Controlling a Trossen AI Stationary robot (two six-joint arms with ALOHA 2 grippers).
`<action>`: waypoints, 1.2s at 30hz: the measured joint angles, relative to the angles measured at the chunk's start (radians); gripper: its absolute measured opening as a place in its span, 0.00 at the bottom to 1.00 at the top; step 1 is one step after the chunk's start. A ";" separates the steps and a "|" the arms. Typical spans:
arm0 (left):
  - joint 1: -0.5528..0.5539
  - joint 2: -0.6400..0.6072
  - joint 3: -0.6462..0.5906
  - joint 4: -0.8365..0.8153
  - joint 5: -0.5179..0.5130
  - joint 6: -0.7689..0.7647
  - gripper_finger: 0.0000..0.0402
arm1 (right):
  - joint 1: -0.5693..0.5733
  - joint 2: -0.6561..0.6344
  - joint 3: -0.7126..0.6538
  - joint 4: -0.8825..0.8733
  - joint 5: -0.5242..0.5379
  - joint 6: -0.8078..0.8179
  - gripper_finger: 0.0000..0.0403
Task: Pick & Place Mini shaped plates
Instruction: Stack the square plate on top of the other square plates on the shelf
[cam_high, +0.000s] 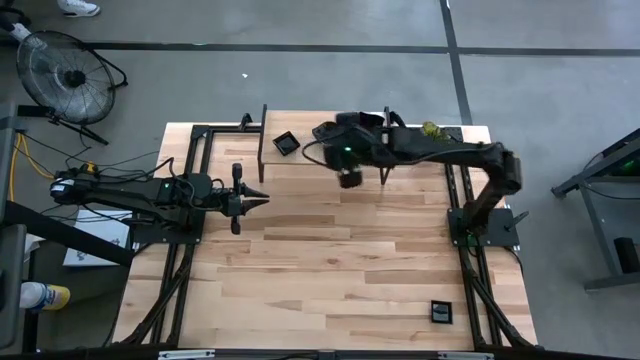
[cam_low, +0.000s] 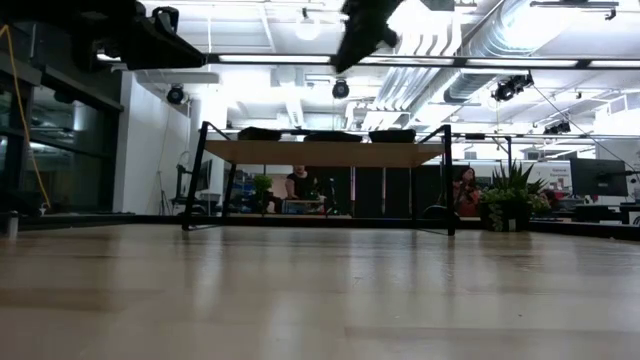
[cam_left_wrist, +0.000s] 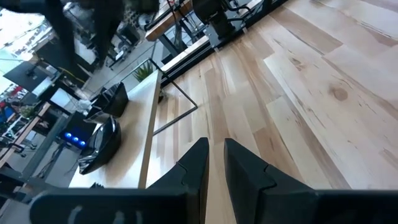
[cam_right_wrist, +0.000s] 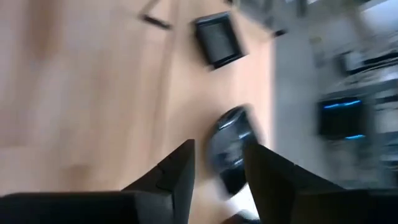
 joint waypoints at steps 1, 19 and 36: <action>0.000 0.000 0.000 0.000 0.000 0.000 0.12 | 0.005 -0.024 0.000 -0.052 -0.031 0.046 0.32; 0.000 0.000 0.000 -0.001 0.030 -0.036 0.12 | 0.353 -0.142 -0.003 -0.657 -0.365 0.745 0.28; 0.000 0.026 0.000 0.006 0.108 -0.084 0.12 | 0.892 -0.227 -0.431 -0.431 -0.304 1.420 0.28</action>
